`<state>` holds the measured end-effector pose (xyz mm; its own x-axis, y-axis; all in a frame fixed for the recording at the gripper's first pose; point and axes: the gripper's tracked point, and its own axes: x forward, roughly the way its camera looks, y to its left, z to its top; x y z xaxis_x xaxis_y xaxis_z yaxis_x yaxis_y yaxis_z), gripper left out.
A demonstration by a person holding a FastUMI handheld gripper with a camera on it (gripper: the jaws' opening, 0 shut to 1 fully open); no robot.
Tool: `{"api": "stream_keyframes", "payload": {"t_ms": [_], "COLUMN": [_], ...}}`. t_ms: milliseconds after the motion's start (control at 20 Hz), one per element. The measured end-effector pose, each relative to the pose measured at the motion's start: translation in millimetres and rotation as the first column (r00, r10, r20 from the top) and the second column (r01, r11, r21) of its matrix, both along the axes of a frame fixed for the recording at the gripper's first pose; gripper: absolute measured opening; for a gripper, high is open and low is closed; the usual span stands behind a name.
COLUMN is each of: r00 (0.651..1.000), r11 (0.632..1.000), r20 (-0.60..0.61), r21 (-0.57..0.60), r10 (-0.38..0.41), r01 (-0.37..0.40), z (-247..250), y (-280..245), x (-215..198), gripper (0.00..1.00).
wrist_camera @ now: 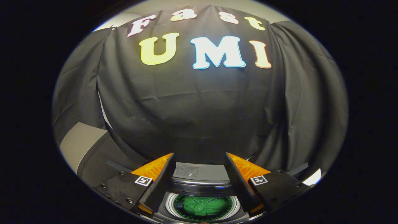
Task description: Put the clothes into the washing machine and then close the washing machine lid.
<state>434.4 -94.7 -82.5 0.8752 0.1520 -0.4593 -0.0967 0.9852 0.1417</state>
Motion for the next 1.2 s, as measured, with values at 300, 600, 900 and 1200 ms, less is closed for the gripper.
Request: {"api": "stream_keyframes", "payload": {"t_ms": [300, 600, 900, 1200], "r00": [0.993, 0.994, 0.997, 0.971], "r11": [1.0, 0.996, 0.998, 0.999], "r20": [0.114, 0.082, 0.045, 0.233], "r21": [0.003, 0.038, 0.001, -0.002], "r10": [-0.007, 0.072, 0.056, 0.049], "r01": [0.006, -0.076, -0.056, -0.05], "z": [-3.7, -75.2, -112.8, -46.7], "y": [1.4, 22.1, 31.9, 48.5], "x": [-28.0, -109.4, -181.9, -216.6], "gripper": [0.98, 0.98, 0.98, 0.98]}}
